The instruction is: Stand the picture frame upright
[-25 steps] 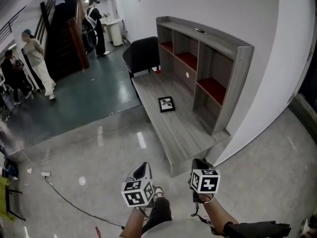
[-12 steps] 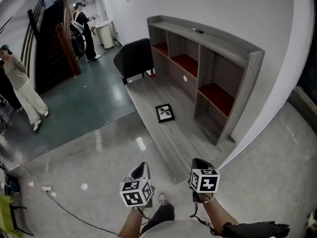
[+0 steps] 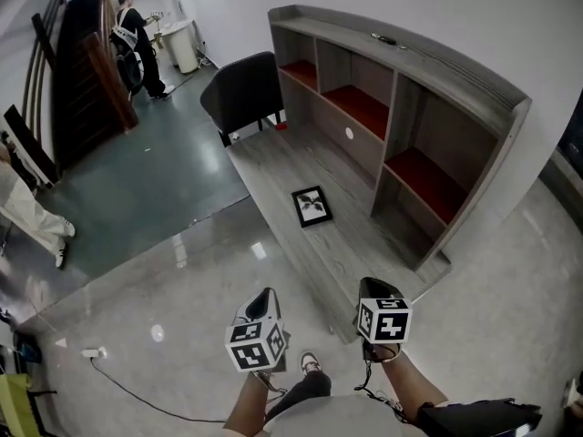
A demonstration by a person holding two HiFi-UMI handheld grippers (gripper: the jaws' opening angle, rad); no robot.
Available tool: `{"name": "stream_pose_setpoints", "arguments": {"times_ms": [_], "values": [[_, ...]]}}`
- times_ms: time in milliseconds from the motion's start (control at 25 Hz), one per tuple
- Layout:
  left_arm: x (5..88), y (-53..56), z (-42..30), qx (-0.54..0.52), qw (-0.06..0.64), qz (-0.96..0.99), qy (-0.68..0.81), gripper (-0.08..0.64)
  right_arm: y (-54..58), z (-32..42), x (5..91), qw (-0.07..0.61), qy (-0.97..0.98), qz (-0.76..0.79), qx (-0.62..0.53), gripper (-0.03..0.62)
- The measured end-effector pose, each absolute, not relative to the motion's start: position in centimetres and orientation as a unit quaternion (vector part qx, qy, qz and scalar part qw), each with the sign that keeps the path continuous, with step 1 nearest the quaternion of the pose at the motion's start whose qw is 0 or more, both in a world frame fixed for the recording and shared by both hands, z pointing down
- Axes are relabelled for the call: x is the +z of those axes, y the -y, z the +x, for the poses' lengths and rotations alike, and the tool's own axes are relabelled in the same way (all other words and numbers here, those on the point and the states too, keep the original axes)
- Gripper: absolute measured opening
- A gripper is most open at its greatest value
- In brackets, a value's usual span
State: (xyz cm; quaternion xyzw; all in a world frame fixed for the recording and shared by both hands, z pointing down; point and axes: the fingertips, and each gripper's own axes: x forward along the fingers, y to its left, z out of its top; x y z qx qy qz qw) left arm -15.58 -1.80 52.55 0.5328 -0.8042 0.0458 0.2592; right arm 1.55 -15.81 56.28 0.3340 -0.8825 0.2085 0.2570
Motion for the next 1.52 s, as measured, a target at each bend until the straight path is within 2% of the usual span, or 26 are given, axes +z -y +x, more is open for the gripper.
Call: {"name": "stream_pose_setpoints", "arguments": {"times_ms": [440, 1080, 1520], "values": [[52.8, 7.7, -21.7, 0.039, 0.262, 0.553, 0.790, 0.014, 20.6, -4.4, 55.3, 0.250, 0.880, 0.352, 0.196, 0.032], [54.2, 12.5, -24.8, 0.015, 0.290, 0.581, 0.760, 0.014, 24.0, -5.1, 54.5, 0.270, 0.858, 0.398, 0.180, 0.032], [56.0, 13.8, -24.6, 0.036, 0.308, 0.577, 0.756, 0.014, 24.3, -4.6, 56.4, 0.288, 0.852, 0.391, 0.196, 0.032]]}}
